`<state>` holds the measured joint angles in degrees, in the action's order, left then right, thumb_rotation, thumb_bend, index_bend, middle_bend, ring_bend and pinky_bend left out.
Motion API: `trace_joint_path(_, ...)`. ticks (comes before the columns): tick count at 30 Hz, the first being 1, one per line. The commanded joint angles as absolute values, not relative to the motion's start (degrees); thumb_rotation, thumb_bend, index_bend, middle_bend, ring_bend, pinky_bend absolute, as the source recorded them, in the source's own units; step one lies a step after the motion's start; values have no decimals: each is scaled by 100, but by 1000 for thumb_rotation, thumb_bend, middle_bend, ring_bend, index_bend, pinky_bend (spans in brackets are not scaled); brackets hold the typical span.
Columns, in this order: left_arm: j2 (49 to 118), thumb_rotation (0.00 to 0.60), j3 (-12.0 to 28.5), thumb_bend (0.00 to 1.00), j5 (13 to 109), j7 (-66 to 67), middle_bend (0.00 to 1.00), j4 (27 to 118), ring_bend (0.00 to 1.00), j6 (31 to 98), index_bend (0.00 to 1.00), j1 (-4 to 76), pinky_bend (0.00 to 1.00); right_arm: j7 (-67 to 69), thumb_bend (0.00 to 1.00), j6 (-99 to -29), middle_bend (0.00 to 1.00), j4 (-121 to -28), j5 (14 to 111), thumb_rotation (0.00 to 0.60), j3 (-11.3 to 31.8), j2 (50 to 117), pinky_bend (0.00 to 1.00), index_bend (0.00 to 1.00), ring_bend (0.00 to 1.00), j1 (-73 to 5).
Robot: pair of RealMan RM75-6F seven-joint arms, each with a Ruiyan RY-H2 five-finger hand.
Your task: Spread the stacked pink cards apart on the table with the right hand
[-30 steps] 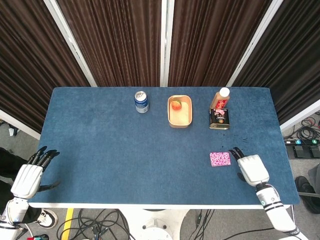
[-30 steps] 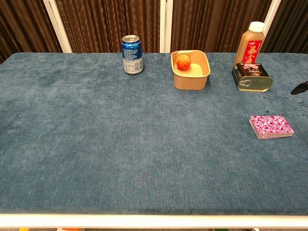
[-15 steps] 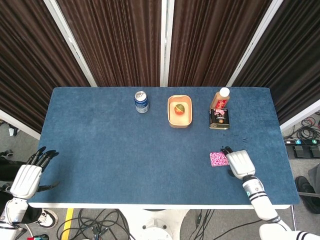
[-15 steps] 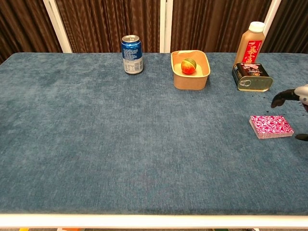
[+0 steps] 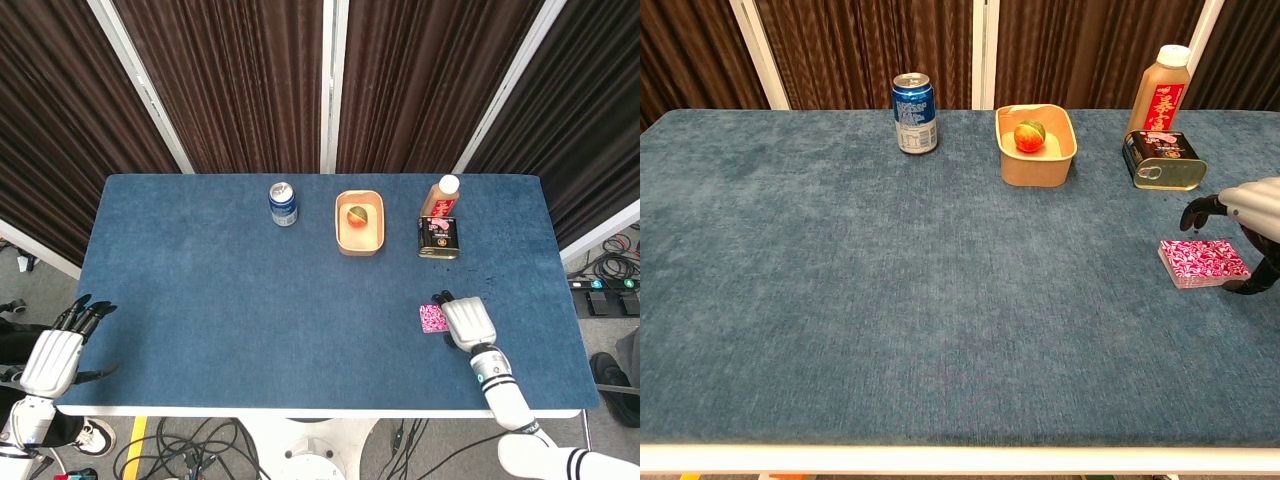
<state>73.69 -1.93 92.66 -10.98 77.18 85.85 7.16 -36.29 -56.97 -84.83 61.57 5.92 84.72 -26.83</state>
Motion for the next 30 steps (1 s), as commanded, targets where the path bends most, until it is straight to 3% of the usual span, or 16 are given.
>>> trace_joint_path(1,7368,600,-191,5,9263,-1103,164,7718,23,8589,177,714,185,-3697,136,-5701,244,-8422,6054,600,589,8552,775,259,692,-2743)
trace_joint_path(30,7382,600,-188,5,9190,-1157,164,7655,23,8543,177,687,185,-3629,169,-5839,291,-8212,5896,600,422,8772,775,281,692,-2911)
